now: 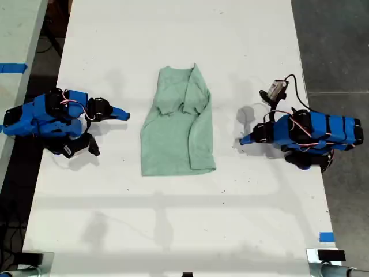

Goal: Fold t shirt

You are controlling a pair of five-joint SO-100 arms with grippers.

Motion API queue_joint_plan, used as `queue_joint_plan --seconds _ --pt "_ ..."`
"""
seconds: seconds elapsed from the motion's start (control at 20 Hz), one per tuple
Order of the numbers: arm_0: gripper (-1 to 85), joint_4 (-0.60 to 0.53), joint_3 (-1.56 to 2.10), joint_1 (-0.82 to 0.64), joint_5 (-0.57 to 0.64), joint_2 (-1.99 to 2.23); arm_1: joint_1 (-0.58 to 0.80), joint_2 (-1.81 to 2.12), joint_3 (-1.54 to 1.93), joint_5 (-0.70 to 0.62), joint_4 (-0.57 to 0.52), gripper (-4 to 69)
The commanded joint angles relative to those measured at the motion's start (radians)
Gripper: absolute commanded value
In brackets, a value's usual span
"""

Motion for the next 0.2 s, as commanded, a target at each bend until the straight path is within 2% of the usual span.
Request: queue_joint_plan --seconds 0.0,0.15 --pt "0.0 -0.009 0.003 0.014 0.0 0.006 0.015 0.018 0.061 0.011 0.006 1.0" --pt "0.0 -0.009 0.003 0.017 0.0 0.006 0.017 0.018 0.061 0.015 0.011 1.0"
